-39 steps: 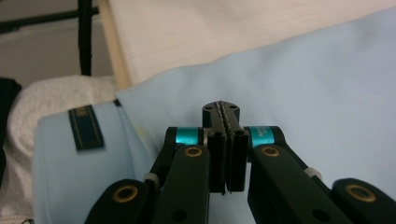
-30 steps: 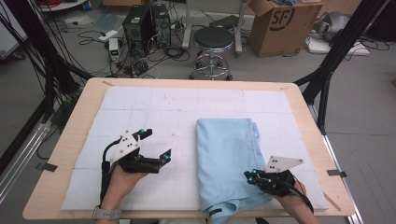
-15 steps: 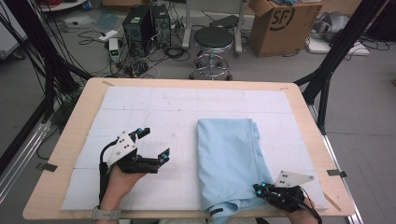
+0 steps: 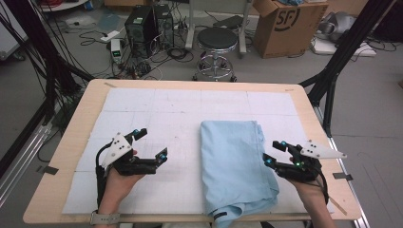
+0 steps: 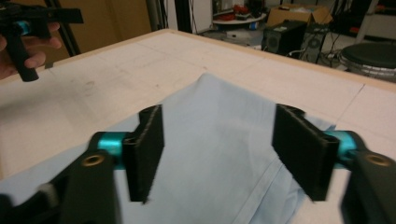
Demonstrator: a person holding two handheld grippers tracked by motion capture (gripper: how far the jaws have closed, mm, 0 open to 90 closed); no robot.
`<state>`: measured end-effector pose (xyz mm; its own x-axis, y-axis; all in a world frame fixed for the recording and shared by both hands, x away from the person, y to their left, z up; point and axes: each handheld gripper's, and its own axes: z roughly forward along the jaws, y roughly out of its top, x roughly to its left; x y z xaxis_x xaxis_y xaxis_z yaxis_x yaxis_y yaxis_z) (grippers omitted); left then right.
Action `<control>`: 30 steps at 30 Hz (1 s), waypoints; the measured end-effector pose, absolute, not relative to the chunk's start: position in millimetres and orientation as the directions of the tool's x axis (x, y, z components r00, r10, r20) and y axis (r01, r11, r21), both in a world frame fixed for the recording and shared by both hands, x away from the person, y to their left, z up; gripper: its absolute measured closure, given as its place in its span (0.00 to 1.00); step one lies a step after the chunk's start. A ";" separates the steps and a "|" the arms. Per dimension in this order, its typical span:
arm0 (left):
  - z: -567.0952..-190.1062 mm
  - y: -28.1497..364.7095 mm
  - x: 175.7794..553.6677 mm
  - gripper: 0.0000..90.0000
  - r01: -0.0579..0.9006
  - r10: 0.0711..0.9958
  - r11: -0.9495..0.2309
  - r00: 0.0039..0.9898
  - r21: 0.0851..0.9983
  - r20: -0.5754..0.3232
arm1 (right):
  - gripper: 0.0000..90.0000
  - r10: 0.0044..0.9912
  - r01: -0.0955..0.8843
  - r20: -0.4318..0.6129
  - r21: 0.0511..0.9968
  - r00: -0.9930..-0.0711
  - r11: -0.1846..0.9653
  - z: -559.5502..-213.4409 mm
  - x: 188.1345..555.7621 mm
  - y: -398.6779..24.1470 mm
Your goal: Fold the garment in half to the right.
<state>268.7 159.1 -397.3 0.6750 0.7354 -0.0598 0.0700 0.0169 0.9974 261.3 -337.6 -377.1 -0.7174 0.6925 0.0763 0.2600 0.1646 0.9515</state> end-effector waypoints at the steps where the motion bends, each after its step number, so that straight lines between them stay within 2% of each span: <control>1: -396.7 160.1 268.5 0.02 0.064 0.747 0.014 0.663 0.998 -0.053 | 0.24 0.696 0.251 0.069 0.954 -0.715 0.163 -376.3 264.9 -337.7; 3: -395.6 162.4 267.9 0.02 0.038 0.775 0.007 0.631 0.999 -0.030 | 0.17 0.715 0.247 0.074 0.959 -0.695 0.141 -375.1 271.4 -338.6; 6: -394.3 167.5 267.3 0.02 0.029 0.789 0.015 0.614 0.999 -0.030 | 0.16 0.756 0.214 0.085 0.974 -0.649 0.075 -373.0 274.9 -343.5; 10: -394.7 174.4 266.9 0.02 0.036 0.800 0.010 0.599 0.999 -0.030 | 0.10 0.800 0.185 0.093 0.982 -0.592 0.023 -372.5 278.0 -354.3; 12: -395.3 177.6 266.6 0.02 0.039 0.804 0.003 0.595 0.999 -0.025 | 0.00 0.821 0.186 0.095 0.982 -0.563 0.014 -374.7 278.8 -359.6; 19: -399.2 186.9 266.6 0.02 0.044 0.797 0.009 0.602 0.999 -0.034 | 0.00 0.836 0.148 0.044 0.988 -0.547 0.045 -389.6 272.3 -374.0; 30: -408.6 188.1 267.5 0.02 0.066 0.779 -0.002 0.626 0.998 -0.040 | 0.00 0.818 0.138 0.078 0.990 -0.571 0.001 -418.2 259.3 -397.5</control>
